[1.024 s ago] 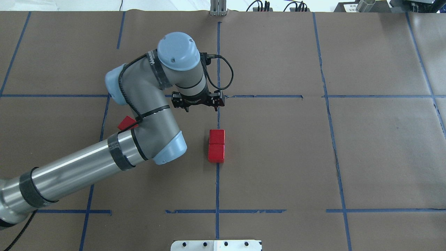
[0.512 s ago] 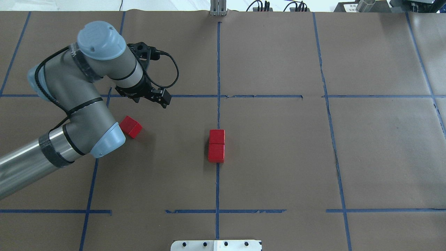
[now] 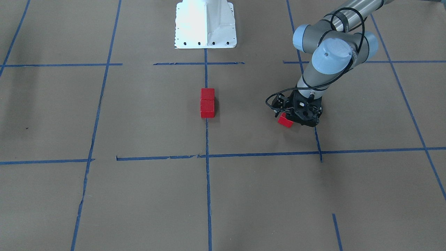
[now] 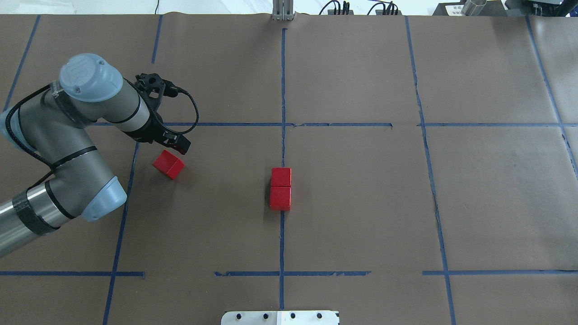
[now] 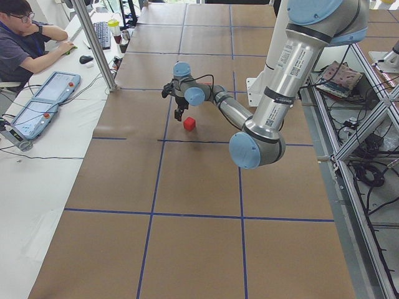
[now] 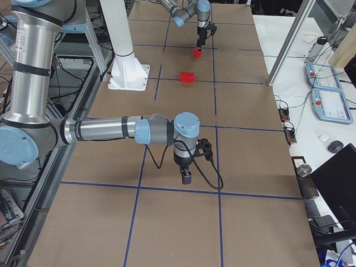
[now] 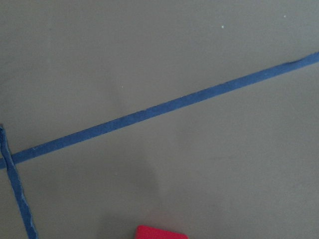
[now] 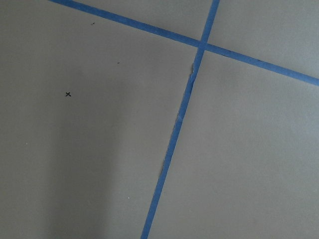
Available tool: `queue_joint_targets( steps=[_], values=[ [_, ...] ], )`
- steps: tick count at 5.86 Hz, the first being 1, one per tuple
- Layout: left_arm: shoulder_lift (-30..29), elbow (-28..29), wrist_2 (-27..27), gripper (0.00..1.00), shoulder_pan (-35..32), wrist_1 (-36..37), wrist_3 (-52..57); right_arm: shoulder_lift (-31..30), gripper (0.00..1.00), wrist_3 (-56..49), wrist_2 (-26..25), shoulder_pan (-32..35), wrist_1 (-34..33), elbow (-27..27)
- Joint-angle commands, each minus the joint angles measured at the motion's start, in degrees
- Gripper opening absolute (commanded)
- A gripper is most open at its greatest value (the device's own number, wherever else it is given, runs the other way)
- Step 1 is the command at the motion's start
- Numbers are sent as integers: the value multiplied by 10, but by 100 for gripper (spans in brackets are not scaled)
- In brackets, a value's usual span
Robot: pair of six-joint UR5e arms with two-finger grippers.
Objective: Form red blocks into L shape at center
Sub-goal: 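Lower the left gripper and grasp the last red cube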
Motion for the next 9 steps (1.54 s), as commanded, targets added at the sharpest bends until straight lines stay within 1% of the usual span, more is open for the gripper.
queue_joint_targets(
  steps=[1, 4, 5, 6, 7, 8, 9],
  values=[
    [4, 4, 23, 100, 23, -12, -3, 0, 100, -1, 0, 0, -1, -2],
    [7, 13, 24, 100, 38, -11, -4, 0, 100, -3, 0, 0, 0, -4],
    [6, 16, 24, 78, 41, -7, -5, -1, 100, -3, 0, 0, -1, -4],
    [2, 17, 23, 30, 42, 7, -5, 0, 100, -3, 0, 0, 0, -4],
    [-7, 8, 20, 9, 42, 40, -5, 0, 100, -3, 0, 0, 0, -4],
    [-81, 1, 21, 10, 35, 172, -30, 0, 100, -3, 0, 0, 0, -2],
    [-116, -17, 24, 10, 35, 242, -163, 0, 100, -2, 0, 0, 0, -2]
  ],
)
